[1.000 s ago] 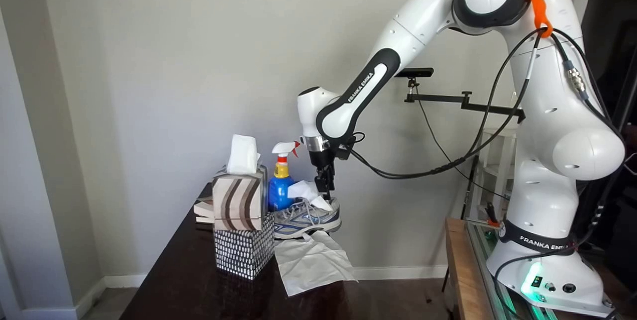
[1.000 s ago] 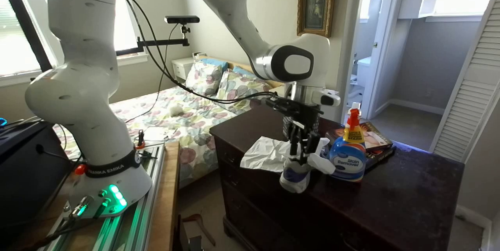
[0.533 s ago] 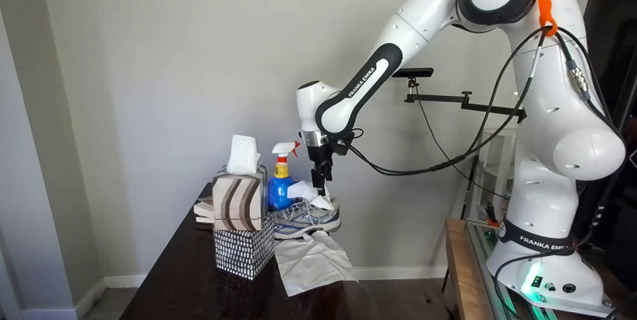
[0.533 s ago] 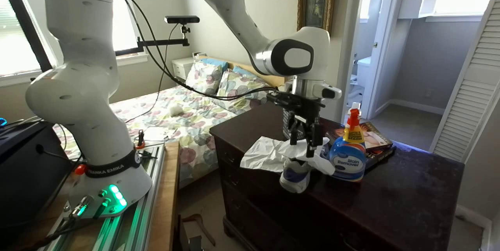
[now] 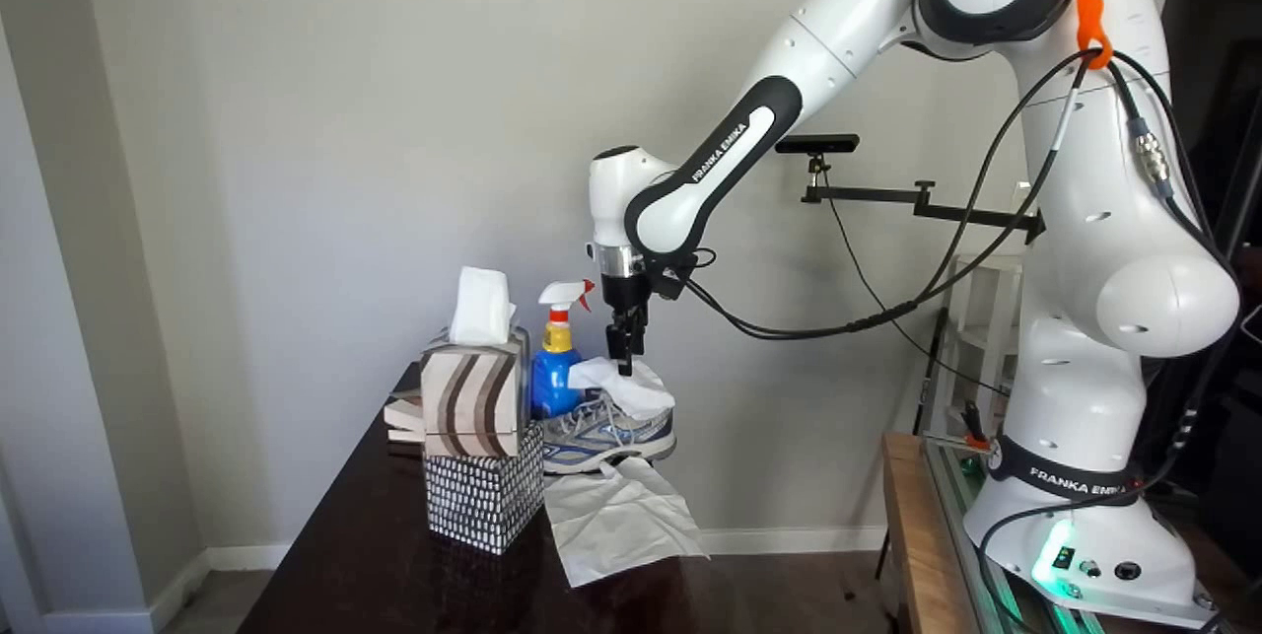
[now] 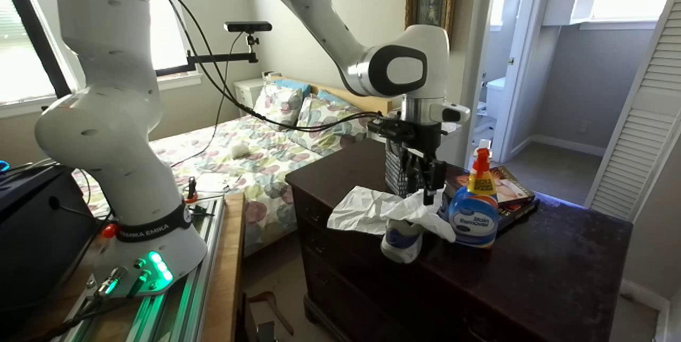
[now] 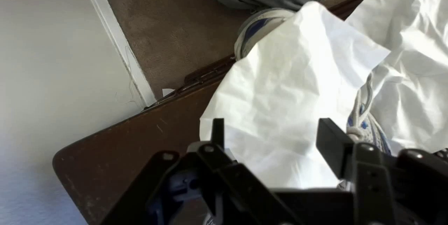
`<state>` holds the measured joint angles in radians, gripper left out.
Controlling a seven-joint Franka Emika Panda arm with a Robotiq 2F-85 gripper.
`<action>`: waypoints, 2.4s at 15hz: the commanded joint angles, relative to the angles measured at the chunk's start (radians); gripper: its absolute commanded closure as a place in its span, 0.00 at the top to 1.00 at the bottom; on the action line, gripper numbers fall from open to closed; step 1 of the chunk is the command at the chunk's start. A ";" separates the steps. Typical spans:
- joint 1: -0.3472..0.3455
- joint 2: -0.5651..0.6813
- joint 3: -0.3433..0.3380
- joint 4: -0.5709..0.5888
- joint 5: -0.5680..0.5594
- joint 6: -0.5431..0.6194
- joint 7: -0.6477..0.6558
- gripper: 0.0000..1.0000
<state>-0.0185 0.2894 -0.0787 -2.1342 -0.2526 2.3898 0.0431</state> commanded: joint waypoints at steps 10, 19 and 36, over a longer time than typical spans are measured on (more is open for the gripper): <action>0.007 0.038 -0.025 -0.009 0.008 0.143 0.107 0.73; -0.013 0.024 0.010 0.004 0.119 0.019 0.046 0.09; 0.018 0.044 0.014 0.021 0.102 -0.045 0.084 0.00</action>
<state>-0.0114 0.3183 -0.0633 -2.1174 -0.1423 2.3595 0.1117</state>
